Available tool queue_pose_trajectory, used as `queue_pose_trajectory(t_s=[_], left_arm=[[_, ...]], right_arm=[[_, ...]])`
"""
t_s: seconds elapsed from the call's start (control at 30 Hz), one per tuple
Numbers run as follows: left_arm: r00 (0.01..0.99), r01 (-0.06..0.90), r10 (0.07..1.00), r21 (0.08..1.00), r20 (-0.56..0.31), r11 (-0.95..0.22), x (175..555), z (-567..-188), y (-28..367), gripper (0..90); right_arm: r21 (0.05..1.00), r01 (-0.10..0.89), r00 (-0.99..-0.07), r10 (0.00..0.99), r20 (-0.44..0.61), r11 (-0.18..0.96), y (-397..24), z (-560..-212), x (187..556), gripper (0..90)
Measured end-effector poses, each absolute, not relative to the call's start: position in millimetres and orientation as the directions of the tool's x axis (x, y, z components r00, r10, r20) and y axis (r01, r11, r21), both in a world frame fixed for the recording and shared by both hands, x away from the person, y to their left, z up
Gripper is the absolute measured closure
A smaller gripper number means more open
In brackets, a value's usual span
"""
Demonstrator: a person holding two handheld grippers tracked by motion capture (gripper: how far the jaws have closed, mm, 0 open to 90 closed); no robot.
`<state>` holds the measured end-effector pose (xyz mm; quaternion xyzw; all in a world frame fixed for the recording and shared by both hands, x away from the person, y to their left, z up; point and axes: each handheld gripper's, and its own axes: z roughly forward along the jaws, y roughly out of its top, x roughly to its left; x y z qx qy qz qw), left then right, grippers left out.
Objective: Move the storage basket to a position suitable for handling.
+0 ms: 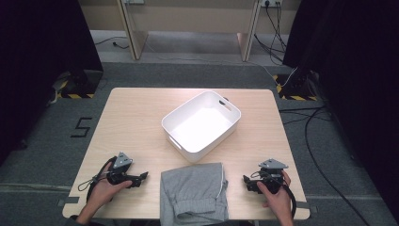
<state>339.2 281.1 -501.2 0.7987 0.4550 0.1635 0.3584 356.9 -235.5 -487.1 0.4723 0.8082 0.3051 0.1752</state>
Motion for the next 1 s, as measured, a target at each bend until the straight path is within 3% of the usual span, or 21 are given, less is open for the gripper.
queue_pose_trajectory(t_s=[0.43,1.0], left_arm=[[0.519,0.614,0.849,0.734,-0.099,-0.290,338.3,-499.3,281.1,15.4],[0.605,0.505,0.778,0.837,-0.168,-0.212,330.8,-451.6,234.4,15.5]], right_arm=[[0.658,0.657,-0.493,0.870,0.005,0.368,-235.5,-487.1,356.9,1.8],[0.657,0.659,-0.491,0.871,0.008,0.366,-235.2,-487.1,356.7,1.6]])
